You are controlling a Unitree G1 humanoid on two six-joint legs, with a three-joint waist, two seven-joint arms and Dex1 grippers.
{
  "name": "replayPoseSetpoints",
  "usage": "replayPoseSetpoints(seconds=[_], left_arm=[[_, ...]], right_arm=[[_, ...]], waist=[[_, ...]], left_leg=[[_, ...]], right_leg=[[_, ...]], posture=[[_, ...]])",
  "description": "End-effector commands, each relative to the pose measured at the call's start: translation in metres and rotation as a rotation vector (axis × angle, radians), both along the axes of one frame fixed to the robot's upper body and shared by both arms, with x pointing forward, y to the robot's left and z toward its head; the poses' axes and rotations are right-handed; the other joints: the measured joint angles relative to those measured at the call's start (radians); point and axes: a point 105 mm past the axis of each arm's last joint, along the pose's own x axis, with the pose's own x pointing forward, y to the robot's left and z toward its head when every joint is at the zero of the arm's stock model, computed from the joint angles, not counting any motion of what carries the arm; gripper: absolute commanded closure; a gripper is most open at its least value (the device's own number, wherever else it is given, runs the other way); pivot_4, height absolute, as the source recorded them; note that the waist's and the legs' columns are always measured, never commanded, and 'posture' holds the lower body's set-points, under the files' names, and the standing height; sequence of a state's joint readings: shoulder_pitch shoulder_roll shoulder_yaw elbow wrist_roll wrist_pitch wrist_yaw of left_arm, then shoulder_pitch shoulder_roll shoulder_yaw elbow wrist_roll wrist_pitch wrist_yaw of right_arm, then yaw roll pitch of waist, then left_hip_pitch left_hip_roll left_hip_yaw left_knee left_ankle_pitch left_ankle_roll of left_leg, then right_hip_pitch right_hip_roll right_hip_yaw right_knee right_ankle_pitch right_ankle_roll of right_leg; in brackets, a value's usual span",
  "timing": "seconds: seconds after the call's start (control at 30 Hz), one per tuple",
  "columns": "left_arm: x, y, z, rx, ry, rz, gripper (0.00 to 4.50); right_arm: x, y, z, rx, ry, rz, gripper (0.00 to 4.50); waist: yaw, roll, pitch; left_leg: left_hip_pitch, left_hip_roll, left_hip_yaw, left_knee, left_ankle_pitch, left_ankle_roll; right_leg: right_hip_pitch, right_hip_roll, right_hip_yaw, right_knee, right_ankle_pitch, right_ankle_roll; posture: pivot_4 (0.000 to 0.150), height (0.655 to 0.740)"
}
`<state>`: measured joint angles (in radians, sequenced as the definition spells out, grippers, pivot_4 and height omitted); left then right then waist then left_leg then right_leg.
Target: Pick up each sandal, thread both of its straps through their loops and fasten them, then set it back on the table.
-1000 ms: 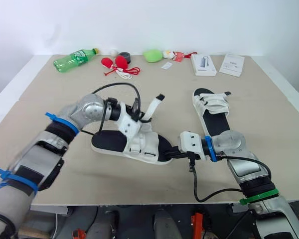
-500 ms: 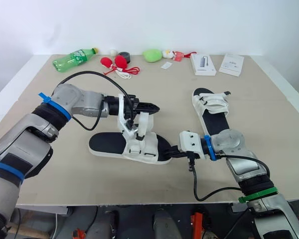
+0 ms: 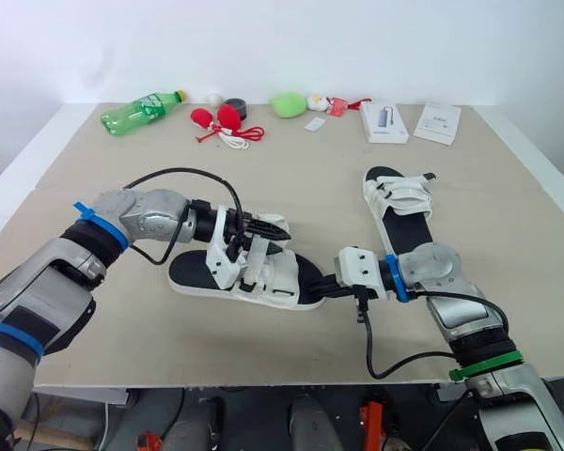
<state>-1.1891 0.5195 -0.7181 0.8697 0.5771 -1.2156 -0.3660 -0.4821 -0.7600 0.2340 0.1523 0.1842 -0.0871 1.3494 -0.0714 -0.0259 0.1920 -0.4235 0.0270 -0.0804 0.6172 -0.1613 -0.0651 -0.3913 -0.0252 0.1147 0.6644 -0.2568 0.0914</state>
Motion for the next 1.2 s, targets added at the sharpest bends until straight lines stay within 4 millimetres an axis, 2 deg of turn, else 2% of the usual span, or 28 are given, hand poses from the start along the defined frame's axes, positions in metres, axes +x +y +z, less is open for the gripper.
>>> replayPoseSetpoints(seconds=[0.03,0.07,0.13,0.2,0.37,0.47,0.53,0.6,0.67,0.77,0.83,0.93,1.03,1.13,1.2], left_arm=[[-0.005,-0.003,0.023,-0.056,-0.015,-0.021,1.7],[-0.007,-0.003,0.023,-0.056,-0.013,-0.024,1.47],[-0.013,-0.003,0.028,-0.072,-0.01,-0.055,0.6],[-0.019,-0.001,0.033,-0.074,-0.039,-0.085,0.13],[-0.021,0.01,0.041,-0.059,-0.071,-0.091,0.13],[-0.008,0.024,0.038,-0.055,-0.02,0.005,0.13],[0.003,0.033,0.039,-0.106,0.079,0.103,0.13],[0.012,0.041,0.048,-0.199,0.3,0.214,0.13],[0.008,0.051,0.052,-0.24,0.728,0.287,0.13],[-0.027,0.055,0.068,-0.251,1.314,0.224,0.13],[-0.058,0.06,0.069,-0.16,1.649,0.188,0.13],[-0.093,0.068,0.052,-0.012,1.837,0.197,0.13],[-0.12,0.074,0.031,0.124,1.909,0.242,0.13],[-0.127,0.073,0.011,0.138,1.886,0.305,0.13],[-0.118,0.067,-0.005,0.068,1.83,0.366,0.13]], right_arm=[[-0.001,-0.007,-0.017,-0.062,0.052,-0.018,4.5],[-0.001,-0.007,-0.017,-0.062,0.052,-0.017,4.5],[-0.001,-0.007,-0.017,-0.063,0.054,-0.017,4.5],[-0.001,-0.008,-0.017,-0.064,0.055,-0.018,4.5],[0.0,-0.008,-0.017,-0.065,0.056,-0.018,4.5],[0.001,-0.008,-0.017,-0.063,0.057,-0.017,4.5],[0.001,-0.008,-0.017,-0.064,0.056,-0.015,4.5],[0.001,-0.007,-0.017,-0.062,0.057,-0.014,4.5],[0.001,-0.007,-0.017,-0.061,0.058,-0.013,4.5],[0.001,-0.007,-0.018,-0.059,0.061,-0.014,4.5],[0.001,-0.007,-0.019,-0.058,0.064,-0.013,4.5],[0.0,-0.005,-0.019,-0.056,0.066,-0.008,4.5],[0.0,-0.004,-0.019,-0.055,0.067,-0.005,4.5],[0.0,-0.005,-0.018,-0.058,0.069,-0.003,4.5],[0.0,-0.005,-0.018,-0.059,0.07,-0.003,4.5]], waist=[[0.0,0.0,0.0],[0.0,0.0,0.0],[0.0,0.0,0.0],[0.0,0.0,0.0],[0.0,0.0,0.0],[0.0,0.0,0.0],[0.0,0.001,0.0],[-0.001,0.001,0.0],[-0.003,0.001,0.0],[-0.006,0.001,0.0],[-0.006,0.001,0.0],[-0.006,0.003,-0.001],[-0.004,0.003,-0.001],[-0.001,0.003,-0.001],[0.001,0.002,-0.001]], left_leg=[[0.0,0.0,0.0,0.0,0.0,0.0],[0.0,0.0,0.0,0.0,0.0,0.0],[0.001,0.0,0.0,0.0,0.0,0.0],[0.001,0.0,0.0,0.0,0.0,0.0],[0.001,0.0,0.0,0.0,0.0,0.0],[0.001,0.0,0.0,0.001,0.0,0.001],[0.001,0.0,0.0,0.001,0.0,0.001],[0.002,0.0,0.0,0.001,0.001,0.001],[0.001,0.001,0.0,0.001,0.001,0.001],[0.0,0.002,-0.001,0.001,0.001,0.001],[0.001,0.003,-0.004,0.001,0.0,0.001],[0.004,0.003,-0.004,0.0,0.0,0.001],[0.008,0.003,-0.004,0.0,0.0,0.001],[0.008,0.003,-0.003,0.001,0.0,0.001],[0.009,0.003,-0.003,0.001,0.0,0.001]], right_leg=[[0.0,0.0,0.0,0.0,0.0,0.0],[0.0,0.0,0.0,0.0,0.0,0.0],[0.001,0.0,0.0,0.0,0.0,0.0],[0.001,0.0,0.0,0.0,0.0,0.0],[0.001,0.0,0.0,0.0,0.001,-0.001],[0.001,0.0,0.0,0.0,0.001,-0.001],[0.002,0.0,0.0,0.0,0.001,-0.001],[0.002,0.0,0.0,0.001,0.001,-0.001],[0.001,0.0,0.0,0.001,0.001,-0.001],[-0.001,0.002,-0.001,0.004,0.0,-0.002],[0.0,0.003,-0.004,0.005,-0.002,-0.004],[0.001,0.002,-0.004,0.007,-0.004,-0.004],[0.005,0.002,-0.004,0.007,-0.007,-0.009],[0.005,0.003,-0.004,0.008,-0.007,-0.01],[0.005,0.002,-0.004,0.007,-0.007,-0.01]], posture=[[0.15,0.74],[0.15,0.74],[0.15,0.74],[0.15,0.74],[0.15,0.74],[0.15,0.74],[0.15,0.74],[0.15,0.74],[0.15,0.74],[0.15,0.74],[0.15,0.74],[0.15,0.74],[0.15,0.74],[0.15,0.74],[0.15,0.74]])
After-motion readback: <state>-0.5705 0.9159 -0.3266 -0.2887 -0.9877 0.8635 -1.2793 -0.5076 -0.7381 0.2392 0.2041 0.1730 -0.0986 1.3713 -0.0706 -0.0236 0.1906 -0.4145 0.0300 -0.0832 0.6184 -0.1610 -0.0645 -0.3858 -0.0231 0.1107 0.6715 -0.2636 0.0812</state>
